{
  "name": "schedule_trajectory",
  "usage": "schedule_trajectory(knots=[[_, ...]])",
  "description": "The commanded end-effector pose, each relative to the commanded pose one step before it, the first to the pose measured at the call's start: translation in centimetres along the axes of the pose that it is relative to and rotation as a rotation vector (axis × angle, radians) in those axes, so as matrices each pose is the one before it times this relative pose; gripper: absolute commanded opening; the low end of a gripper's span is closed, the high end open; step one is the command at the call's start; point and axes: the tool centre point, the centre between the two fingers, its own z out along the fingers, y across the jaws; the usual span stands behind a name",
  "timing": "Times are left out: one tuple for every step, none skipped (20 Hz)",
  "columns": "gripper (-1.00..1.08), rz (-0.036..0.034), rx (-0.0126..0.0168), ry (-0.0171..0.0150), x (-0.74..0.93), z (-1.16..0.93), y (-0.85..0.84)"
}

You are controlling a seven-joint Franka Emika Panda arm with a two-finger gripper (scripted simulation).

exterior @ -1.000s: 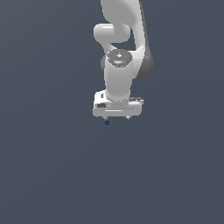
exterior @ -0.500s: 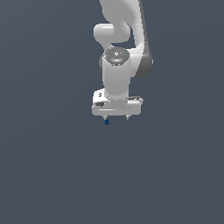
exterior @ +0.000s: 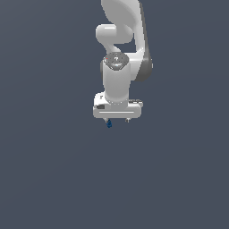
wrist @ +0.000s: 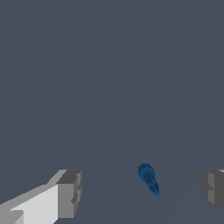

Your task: Pick up the object and move it to a goal position.

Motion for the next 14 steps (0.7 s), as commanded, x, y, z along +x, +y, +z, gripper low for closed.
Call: schedule_trajectory(knots=[[1.00,0.00718,-0.00253,0.00026,-0.682,0.865,0.539],[1.00,0.00343,-0.00121,0.00038,-0.340,0.408,0.256],[1.00,0.00372,-0.00133,0.00041,-0.376,0.439,0.278],[1.00,0.00399,-0.00143,0.00044,-0.415,0.468,0.298],[1.00,0.00434,-0.00154,0.00048,-0.455,0.495,0.321],[1.00,0.00462,-0.00164,0.00050,-0.497,0.521,0.341],[1.00,0.00462,-0.00164,0.00050,-0.515,0.520,0.340],[1.00,0.00434,-0.00154,0.00047,-0.492,0.478,0.318],[1.00,0.00410,-0.00145,0.00044,-0.467,0.438,0.297],[1.00,0.00378,-0.00134,0.00040,-0.440,0.399,0.272],[1.00,0.00343,-0.00121,0.00036,-0.410,0.362,0.247],[1.00,0.00317,-0.00112,0.00033,-0.380,0.325,0.227],[1.00,0.00282,-0.00100,0.00029,-0.347,0.290,0.202],[1.00,0.00259,-0.00091,0.00027,-0.314,0.256,0.183]])
